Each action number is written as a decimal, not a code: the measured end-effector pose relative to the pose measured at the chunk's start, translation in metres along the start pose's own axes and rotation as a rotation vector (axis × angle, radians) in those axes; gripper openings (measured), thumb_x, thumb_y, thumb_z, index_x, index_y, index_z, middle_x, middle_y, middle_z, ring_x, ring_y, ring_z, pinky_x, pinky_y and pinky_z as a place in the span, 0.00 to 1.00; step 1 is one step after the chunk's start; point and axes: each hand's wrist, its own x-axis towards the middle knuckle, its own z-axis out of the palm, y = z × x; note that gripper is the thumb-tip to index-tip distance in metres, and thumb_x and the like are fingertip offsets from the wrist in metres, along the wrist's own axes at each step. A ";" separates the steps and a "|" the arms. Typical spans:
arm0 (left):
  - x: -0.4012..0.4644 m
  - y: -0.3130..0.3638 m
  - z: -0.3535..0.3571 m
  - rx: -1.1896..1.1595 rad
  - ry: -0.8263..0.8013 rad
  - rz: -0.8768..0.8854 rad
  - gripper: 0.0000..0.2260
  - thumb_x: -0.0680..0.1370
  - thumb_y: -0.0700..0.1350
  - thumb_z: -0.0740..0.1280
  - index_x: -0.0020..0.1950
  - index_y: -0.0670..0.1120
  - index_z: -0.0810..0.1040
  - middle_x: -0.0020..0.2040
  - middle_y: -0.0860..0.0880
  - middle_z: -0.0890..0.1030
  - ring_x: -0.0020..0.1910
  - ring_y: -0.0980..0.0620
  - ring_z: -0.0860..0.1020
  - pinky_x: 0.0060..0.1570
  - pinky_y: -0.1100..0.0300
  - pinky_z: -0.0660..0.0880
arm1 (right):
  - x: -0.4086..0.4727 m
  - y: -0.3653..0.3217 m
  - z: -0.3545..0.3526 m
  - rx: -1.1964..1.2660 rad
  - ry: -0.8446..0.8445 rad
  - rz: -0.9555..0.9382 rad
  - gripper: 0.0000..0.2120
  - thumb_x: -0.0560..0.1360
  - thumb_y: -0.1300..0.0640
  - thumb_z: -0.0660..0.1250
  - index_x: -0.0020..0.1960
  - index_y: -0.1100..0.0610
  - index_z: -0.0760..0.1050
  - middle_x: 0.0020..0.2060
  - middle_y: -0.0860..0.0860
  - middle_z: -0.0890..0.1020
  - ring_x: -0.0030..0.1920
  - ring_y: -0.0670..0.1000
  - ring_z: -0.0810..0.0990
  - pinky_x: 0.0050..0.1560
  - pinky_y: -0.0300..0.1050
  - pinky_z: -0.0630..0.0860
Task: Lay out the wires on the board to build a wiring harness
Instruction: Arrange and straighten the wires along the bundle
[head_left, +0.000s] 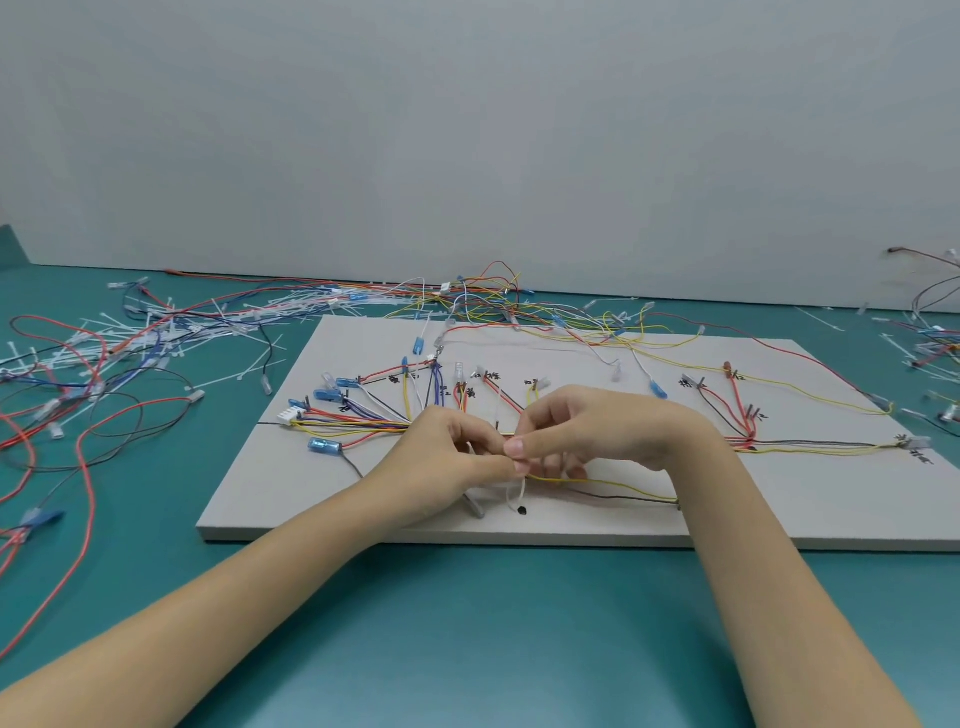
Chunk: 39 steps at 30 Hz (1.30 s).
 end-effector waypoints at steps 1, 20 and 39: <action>0.000 0.000 -0.001 -0.003 -0.009 -0.005 0.03 0.70 0.40 0.76 0.36 0.44 0.85 0.30 0.46 0.74 0.27 0.56 0.64 0.28 0.66 0.60 | -0.001 0.000 -0.001 0.019 -0.005 -0.010 0.11 0.76 0.51 0.69 0.44 0.60 0.79 0.34 0.50 0.79 0.35 0.49 0.74 0.36 0.39 0.71; -0.001 0.004 -0.004 0.056 -0.074 -0.020 0.02 0.70 0.44 0.76 0.39 0.46 0.87 0.38 0.42 0.84 0.31 0.56 0.70 0.35 0.62 0.66 | 0.000 -0.003 -0.001 0.054 0.109 -0.125 0.09 0.77 0.59 0.68 0.39 0.59 0.74 0.26 0.47 0.74 0.27 0.43 0.72 0.32 0.34 0.70; 0.000 0.002 -0.005 0.055 -0.092 -0.006 0.02 0.71 0.43 0.76 0.39 0.46 0.87 0.32 0.44 0.81 0.31 0.59 0.71 0.35 0.68 0.67 | -0.002 -0.003 -0.001 -0.008 0.038 -0.045 0.10 0.77 0.57 0.68 0.38 0.59 0.74 0.31 0.51 0.80 0.30 0.47 0.75 0.35 0.40 0.70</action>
